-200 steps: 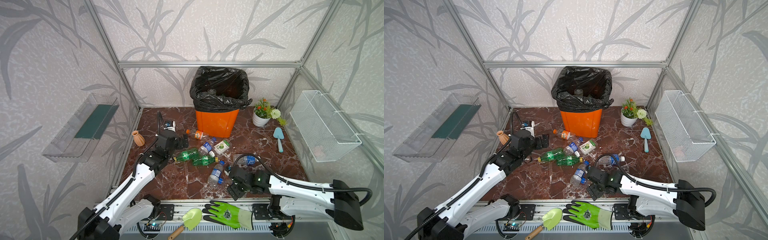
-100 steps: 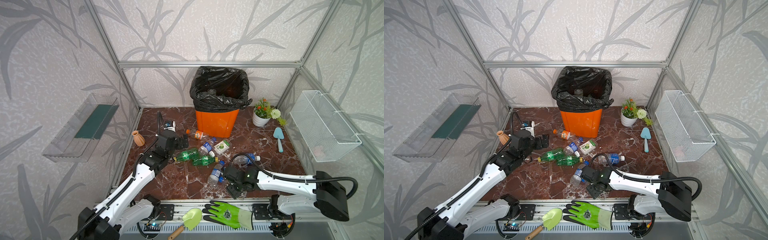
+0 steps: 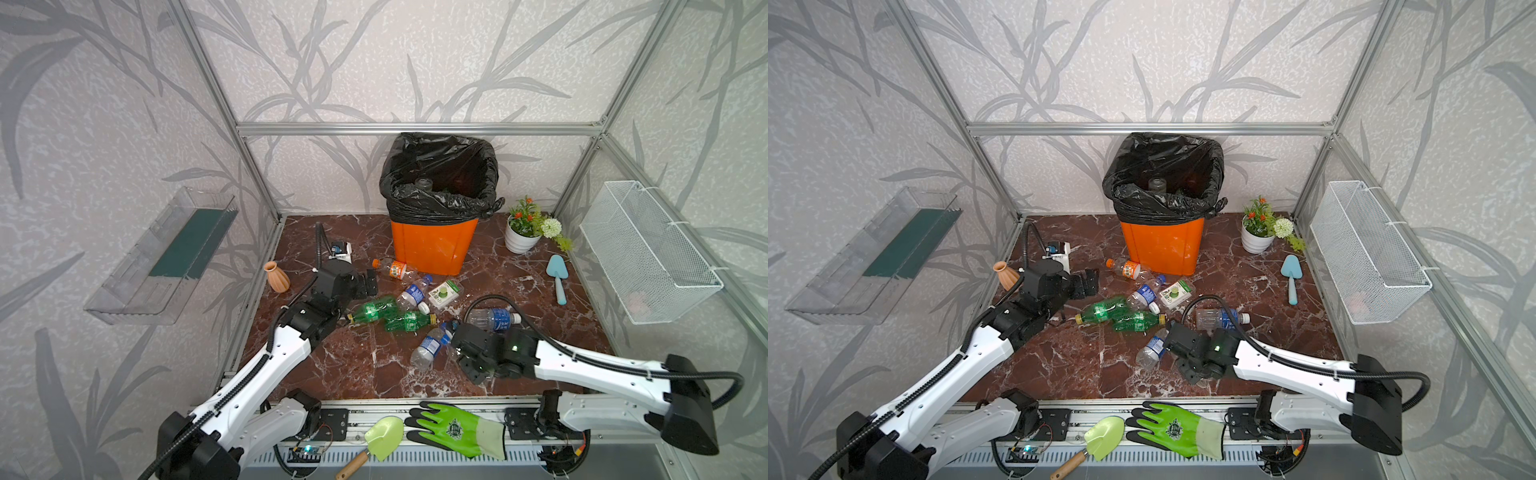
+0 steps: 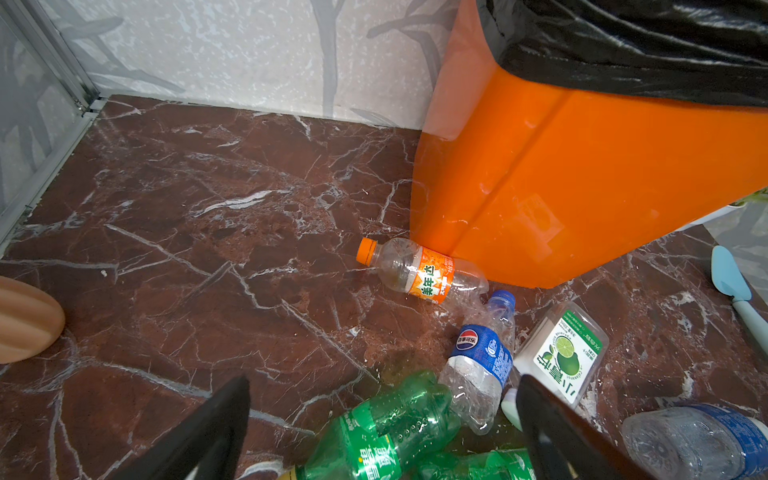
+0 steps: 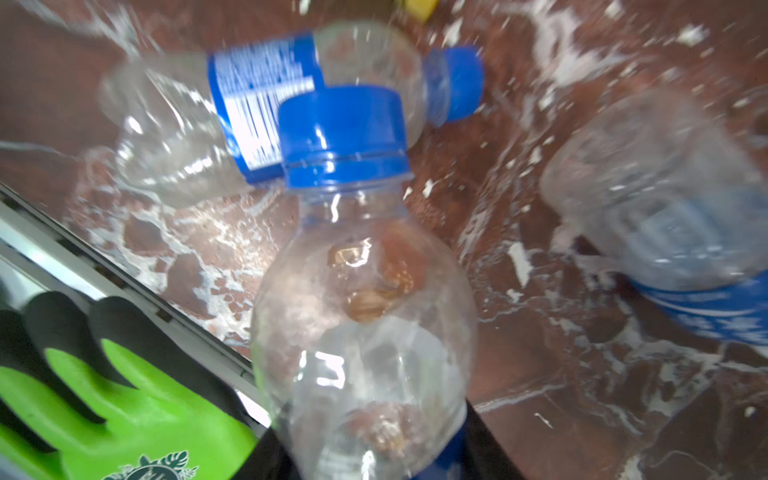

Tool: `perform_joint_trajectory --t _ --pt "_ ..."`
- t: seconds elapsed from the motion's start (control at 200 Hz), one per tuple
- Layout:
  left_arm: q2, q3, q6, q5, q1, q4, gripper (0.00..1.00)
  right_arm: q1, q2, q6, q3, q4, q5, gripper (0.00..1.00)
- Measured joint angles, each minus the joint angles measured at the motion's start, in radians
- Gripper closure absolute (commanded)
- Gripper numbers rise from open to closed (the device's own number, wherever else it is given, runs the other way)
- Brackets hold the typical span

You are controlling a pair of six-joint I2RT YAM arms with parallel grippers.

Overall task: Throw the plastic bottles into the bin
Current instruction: 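Close the right gripper on the blue-capped Pepsi bottle near the glove, then lift the Pepsi bottle upright and drop it into the bin with the right gripper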

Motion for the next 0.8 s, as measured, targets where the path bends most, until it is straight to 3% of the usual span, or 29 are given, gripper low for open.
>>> perform_joint_trajectory --t 0.19,0.39,0.525,0.64,0.73,0.8 --pt "0.004 0.0 -0.019 -0.016 0.0 0.007 0.01 -0.002 -0.352 -0.076 -0.004 0.164 0.201 0.57" --pt "0.013 0.001 -0.039 -0.039 0.0 0.01 0.01 -0.005 -0.631 -0.406 -0.084 0.713 0.328 0.58" --pt "0.024 0.002 -0.042 -0.039 0.0 0.008 0.01 -0.006 -0.595 -0.65 -0.085 1.09 0.296 0.58" --pt "0.023 0.003 -0.04 -0.032 0.0 0.008 0.01 -0.008 -0.465 -0.827 -0.038 1.361 0.269 0.56" --pt "0.023 0.003 -0.04 -0.025 0.0 0.009 0.01 -0.066 -0.32 -0.884 0.106 1.396 0.228 0.55" --pt "0.023 0.003 -0.041 -0.018 0.0 0.011 0.01 -0.235 -0.192 -0.807 0.271 1.336 0.121 0.54"
